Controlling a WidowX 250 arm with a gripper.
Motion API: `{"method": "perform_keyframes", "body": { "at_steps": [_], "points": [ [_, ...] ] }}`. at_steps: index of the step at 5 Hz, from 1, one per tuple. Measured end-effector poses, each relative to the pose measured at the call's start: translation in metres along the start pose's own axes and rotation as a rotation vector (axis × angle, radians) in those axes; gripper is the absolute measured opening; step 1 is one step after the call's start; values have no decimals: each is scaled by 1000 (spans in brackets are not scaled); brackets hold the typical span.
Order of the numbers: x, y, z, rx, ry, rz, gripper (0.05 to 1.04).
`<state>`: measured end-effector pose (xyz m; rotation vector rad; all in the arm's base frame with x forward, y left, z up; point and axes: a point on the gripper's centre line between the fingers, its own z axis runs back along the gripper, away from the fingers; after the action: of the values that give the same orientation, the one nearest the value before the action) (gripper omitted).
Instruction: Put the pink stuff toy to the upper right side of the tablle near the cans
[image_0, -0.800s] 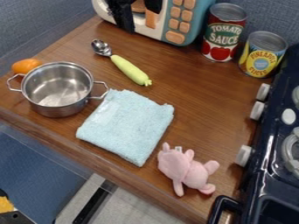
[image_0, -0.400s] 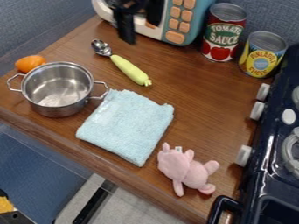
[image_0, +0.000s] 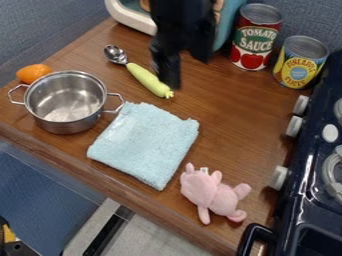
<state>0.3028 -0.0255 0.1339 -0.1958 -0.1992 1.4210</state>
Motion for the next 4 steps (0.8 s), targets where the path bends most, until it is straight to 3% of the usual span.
{"method": "perform_keyframes", "body": {
  "at_steps": [1,2,4],
  "points": [
    [-38,21,-14,25,61,-18,1001],
    [-59,45,-25,59,107,-1,1001],
    [-72,71,-42,163,68,-54,1001]
  ]
}}
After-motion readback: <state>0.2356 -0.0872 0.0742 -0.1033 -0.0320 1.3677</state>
